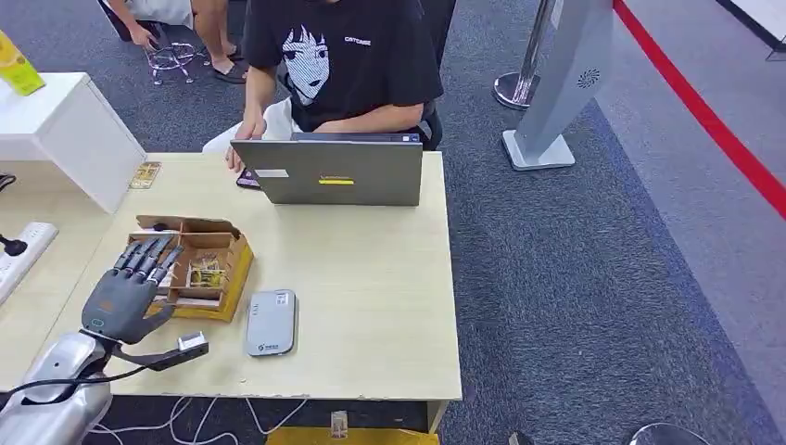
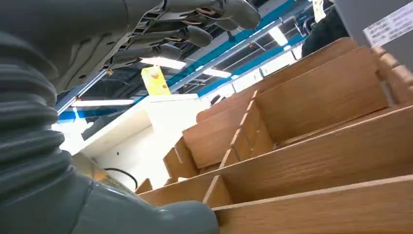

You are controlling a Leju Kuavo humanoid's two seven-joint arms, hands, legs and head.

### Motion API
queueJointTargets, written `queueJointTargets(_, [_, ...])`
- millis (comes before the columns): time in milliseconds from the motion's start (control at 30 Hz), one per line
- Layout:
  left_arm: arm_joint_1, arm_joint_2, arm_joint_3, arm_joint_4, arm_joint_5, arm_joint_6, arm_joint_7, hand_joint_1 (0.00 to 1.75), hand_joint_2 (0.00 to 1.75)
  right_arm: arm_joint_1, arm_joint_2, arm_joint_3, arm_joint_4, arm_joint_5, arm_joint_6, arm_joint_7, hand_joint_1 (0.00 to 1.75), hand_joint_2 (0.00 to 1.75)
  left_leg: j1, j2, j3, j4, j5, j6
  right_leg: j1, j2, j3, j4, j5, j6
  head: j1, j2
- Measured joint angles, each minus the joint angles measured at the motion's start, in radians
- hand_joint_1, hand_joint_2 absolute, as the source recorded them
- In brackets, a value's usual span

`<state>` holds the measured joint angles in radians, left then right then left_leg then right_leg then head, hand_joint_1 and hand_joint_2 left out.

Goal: Pass the card to the sensor for recognition and then transmit it.

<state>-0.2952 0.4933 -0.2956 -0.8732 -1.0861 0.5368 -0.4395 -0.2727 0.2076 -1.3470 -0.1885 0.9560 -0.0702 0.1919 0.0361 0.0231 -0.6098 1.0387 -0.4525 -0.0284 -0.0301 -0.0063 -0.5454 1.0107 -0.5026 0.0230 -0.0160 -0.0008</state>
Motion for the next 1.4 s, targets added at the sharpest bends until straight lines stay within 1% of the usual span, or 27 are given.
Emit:
queueJointTargets(167, [-0.01, 0.001, 0.005, 0.018, -0.003, -0.003, 0.0, 0.0, 1.75, 0.0, 0.0, 0.0, 0.0, 0.002, 0.0, 0.0, 0.0, 1.75, 0.0, 0.0, 0.0, 0.0, 0.0, 0.0, 0.0, 0.0, 0.0, 0.0, 0.0, 0.0, 0.0, 0.0])
queueJointTargets(400, [-0.043, 0.03, 0.005, 0.041, -0.003, -0.069, 0.005, 0.0, 1.75, 0.0, -0.002, 0.0, 0.0, 0.005, 0.014, 0.003, 0.0, 1.75, 0.0, 0.0, 0.0, 0.0, 0.0, 0.0, 0.0, 0.0, 0.0, 0.0, 0.0, 0.0, 0.0, 0.0])
queueJointTargets(633, [-0.052, 0.046, 0.005, 0.059, -0.003, -0.084, 0.005, 0.0, 1.75, 0.0, -0.005, 0.0, 0.0, 0.005, 0.016, 0.003, 0.0, 1.75, 0.0, 0.0, 0.0, 0.0, 0.0, 0.0, 0.0, 0.0, 0.0, 0.0, 0.0, 0.0, 0.0, 0.0])
queueJointTargets(733, [-0.053, 0.051, 0.005, 0.062, 0.012, -0.112, 0.008, 0.0, 1.75, 0.001, -0.008, 0.0, 0.0, 0.005, 0.019, 0.001, 0.0, 1.75, 0.0, 0.0, 0.0, 0.0, 0.0, 0.0, 0.0, 0.0, 0.0, 0.0, 0.0, 0.0, 0.0, 0.0])
queueJointTargets(833, [-0.041, 0.065, 0.006, 0.06, 0.044, -0.158, 0.001, 0.0, 1.75, 0.005, -0.015, 0.0, 0.0, 0.004, 0.036, -0.009, 0.0, 1.75, 0.0, 0.0, 0.0, 0.0, 0.0, 0.0, 0.0, 0.001, 0.0, 0.0, 0.0, 0.0, -0.001, 0.0])
queueJointTargets(900, [-0.021, 0.079, 0.008, 0.039, 0.063, -0.195, -0.001, 0.0, 1.75, 0.012, -0.022, -0.001, 0.0, 0.004, 0.042, -0.015, 0.0, 1.75, 0.0, 0.0, 0.0, 0.0, 0.0, 0.0, 0.0, 0.0, 0.0, 0.0, 0.0, 0.0, 0.0, 0.0])
queueJointTargets(933, [-0.008, 0.093, 0.011, 0.018, 0.075, -0.224, 0.0, 0.0, 1.75, 0.015, -0.025, -0.001, 0.0, 0.005, 0.048, -0.017, 0.0, 1.75, 0.0, 0.0, 0.0, 0.0, 0.0, 0.0, 0.0, 0.0, 0.0, 0.0, 0.0, 0.0, 0.0, 0.0])
queueJointTargets(1000, [0.025, 0.12, 0.014, -0.032, 0.099, -0.284, 0.006, 0.0, 1.75, 0.023, -0.031, -0.002, 0.0, 0.006, 0.057, -0.025, 0.0, 1.75, 0.0, 0.001, 0.0, 0.0, 0.0, 0.0, 0.0, 0.001, -0.001, 0.0, 0.0, 0.0, 0.0, 0.0])
queueJointTargets(1067, [0.064, 0.152, 0.023, -0.095, 0.114, -0.33, 0.013, 0.0, 1.75, 0.031, -0.037, -0.002, 0.0, 0.009, 0.063, -0.029, 0.0, 1.75, 0.0, 0.001, 0.0, 0.0, 0.0, 0.0, 0.0, 0.001, -0.001, 0.0, 0.0, 0.0, 0.0, 0.0])
queueJointTargets(1133, [0.092, 0.176, 0.036, -0.141, 0.117, -0.348, 0.021, 0.0, 1.75, 0.036, -0.04, -0.002, 0.0, 0.01, 0.068, -0.031, 0.0, 1.75, 0.0, 0.001, -0.001, 0.0, 0.0, 0.0, 0.0, 0.001, -0.001, 0.0, 0.0, 0.0, 0.0, 0.0])
queueJointTargets(1233, [0.116, 0.198, 0.048, -0.188, 0.12, -0.357, 0.026, 0.0, 1.75, 0.037, -0.042, -0.002, 0.0, 0.011, 0.069, -0.032, 0.0, 1.75, 0.0, 0.0, -0.001, 0.0, 0.0, 0.0, 0.0, 0.0, -0.001, 0.0, 0.0, 0.0, 0.0, 0.0])
queueJointTargets(1400, [0.135, 0.214, 0.061, -0.224, 0.12, -0.361, 0.027, 0.0, 1.75, 0.038, -0.043, -0.002, 0.0, 0.011, 0.069, -0.032, 0.0, 1.75, 0.0, 0.0, -0.001, 0.0, 0.0, -0.001, 0.0, 0.0, -0.001, 0.0, 0.0, 0.0, 0.0, 0.0])
